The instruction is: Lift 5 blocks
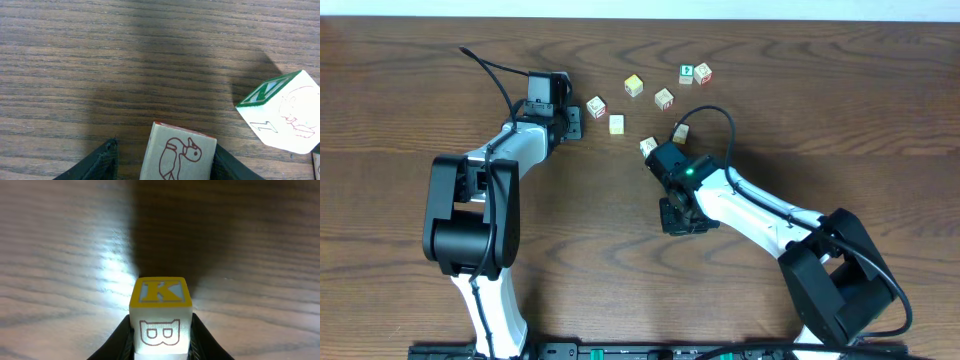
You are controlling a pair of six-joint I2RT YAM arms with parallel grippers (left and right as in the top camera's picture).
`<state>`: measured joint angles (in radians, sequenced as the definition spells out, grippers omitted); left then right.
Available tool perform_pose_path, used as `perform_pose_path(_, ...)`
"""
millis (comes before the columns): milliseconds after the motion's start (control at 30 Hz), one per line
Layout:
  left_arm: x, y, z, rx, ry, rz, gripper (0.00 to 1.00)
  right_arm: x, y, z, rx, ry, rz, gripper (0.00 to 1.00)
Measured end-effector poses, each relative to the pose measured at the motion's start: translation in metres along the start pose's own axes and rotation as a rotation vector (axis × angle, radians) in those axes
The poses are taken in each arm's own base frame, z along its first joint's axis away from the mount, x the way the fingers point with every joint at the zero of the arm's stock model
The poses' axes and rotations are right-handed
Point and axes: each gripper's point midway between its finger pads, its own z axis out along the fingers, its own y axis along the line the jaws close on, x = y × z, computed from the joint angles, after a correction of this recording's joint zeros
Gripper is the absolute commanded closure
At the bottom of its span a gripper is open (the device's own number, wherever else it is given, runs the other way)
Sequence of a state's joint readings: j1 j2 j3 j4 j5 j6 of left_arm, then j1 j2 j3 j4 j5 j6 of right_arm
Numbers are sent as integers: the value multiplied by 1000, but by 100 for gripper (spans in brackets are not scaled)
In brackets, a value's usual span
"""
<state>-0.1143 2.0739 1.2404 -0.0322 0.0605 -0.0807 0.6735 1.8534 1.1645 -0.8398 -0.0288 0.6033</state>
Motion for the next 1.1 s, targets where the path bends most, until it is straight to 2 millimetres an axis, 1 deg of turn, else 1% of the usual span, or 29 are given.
perform_pose_path(167,1,0,0,-1,4,1,47,-19,8,-2,-52,-68,21,87)
perform_pose_path(233,2,0,0,-1,7,1,48,-26,7,-2,-65,-85,36,87)
perform_pose_path(300,2,0,0,-1,10,2,49,-29,4,-2,-63,-90,45,86)
perform_pose_path(333,2,0,0,-2,12,3,50,-30,2,-2,-60,-91,49,85)
perform_pose_path(367,2,0,0,-2,13,5,55,-31,0,-2,-57,-94,56,82)
perform_pose_path(400,3,-1,0,-2,16,3,61,-32,-1,-2,-55,-96,55,76)
perform_pose_path(433,4,-1,-1,-4,20,6,65,-33,-2,-3,-55,-99,56,60)
perform_pose_path(467,4,-2,-1,-5,21,7,69,-34,-2,-3,-55,-102,54,48)
perform_pose_path(500,5,-3,-1,-5,26,8,77,-35,-2,-3,-53,-107,44,41)
perform_pose_path(533,5,-4,-1,-6,28,9,86,-36,-2,-3,-54,-110,38,36)
perform_pose_path(567,5,-5,-1,-6,29,15,92,-37,-1,-3,-58,-116,22,32)
perform_pose_path(633,5,-9,-2,-4,30,20,93,-39,1,-3,-65,-123,1,27)
perform_pose_path(767,9,-15,-2,3,41,35,92,-40,3,-4,-74,-128,-28,20)
perform_pose_path(967,11,-16,-3,4,59,36,93,-31,-2,-5,-52,-88,-80,18)
perform_pose_path(1033,14,-17,-7,5,74,37,93,-33,0,-14,-52,-90,-96,15)
perform_pose_path(1067,15,-16,-8,4,82,37,93,-38,2,-22,-60,-107,-104,12)
perform_pose_path(1100,16,-16,-11,3,89,37,93,-44,5,-32,-71,-130,-111,11)
